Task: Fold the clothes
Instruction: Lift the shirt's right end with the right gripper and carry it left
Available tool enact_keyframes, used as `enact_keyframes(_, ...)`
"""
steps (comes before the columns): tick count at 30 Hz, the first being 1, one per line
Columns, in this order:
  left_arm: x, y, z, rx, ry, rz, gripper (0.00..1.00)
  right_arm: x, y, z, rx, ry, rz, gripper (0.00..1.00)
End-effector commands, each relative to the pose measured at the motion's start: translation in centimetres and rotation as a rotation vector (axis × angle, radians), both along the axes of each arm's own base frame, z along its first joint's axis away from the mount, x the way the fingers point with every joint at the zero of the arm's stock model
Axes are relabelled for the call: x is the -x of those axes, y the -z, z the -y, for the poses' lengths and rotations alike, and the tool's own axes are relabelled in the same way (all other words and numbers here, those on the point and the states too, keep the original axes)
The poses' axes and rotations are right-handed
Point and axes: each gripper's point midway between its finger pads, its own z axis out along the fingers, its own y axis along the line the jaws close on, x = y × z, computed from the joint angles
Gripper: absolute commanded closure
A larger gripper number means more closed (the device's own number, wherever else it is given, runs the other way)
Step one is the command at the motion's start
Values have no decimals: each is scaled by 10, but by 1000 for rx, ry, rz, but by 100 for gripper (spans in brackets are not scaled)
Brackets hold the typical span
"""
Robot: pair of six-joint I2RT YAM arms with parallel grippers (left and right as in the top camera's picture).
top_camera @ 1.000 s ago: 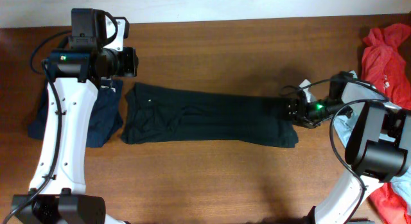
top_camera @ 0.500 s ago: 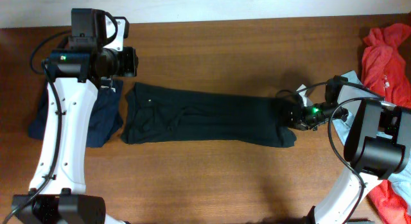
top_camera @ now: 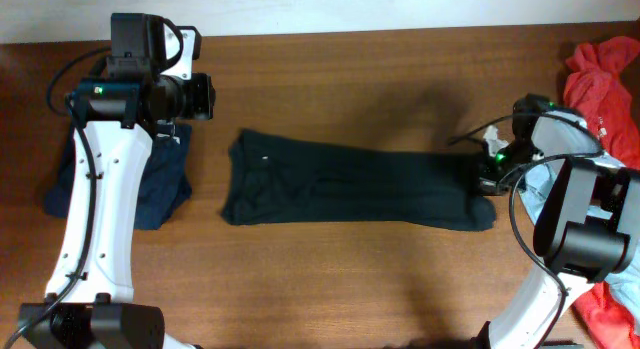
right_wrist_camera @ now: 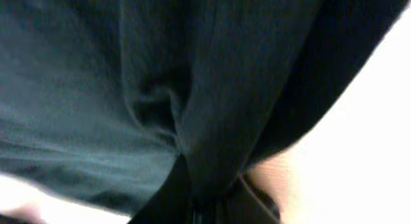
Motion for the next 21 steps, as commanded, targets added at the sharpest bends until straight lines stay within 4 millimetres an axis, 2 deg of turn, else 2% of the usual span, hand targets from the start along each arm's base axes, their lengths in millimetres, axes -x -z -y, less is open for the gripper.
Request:
enact_keyframes(1, 1, -14, -2, -10, 7, 38, 57, -10, -33, 53, 290, 48, -9, 96)
enact_keyframes(6, 0, -14, -3, -11, 6, 38, 57, -23, -75, 65, 383, 63, 11, 96)
enact_keyframes(10, 0, -15, -9, -39, -17, 43, 57, -41, -117, 54, 415, 35, 81, 96)
enact_keyframes(13, 0, -22, -17, -64, -42, 62, 57, -51, -143, 35, 429, -10, 138, 96)
enact_keyframes(15, 0, -32, -20, -65, -51, 87, 57, -55, -150, 20, 431, -46, 158, 96)
enact_keyframes(21, 7, -58, -33, -64, -82, 151, 53, -57, -150, -36, 448, -151, 163, 96)
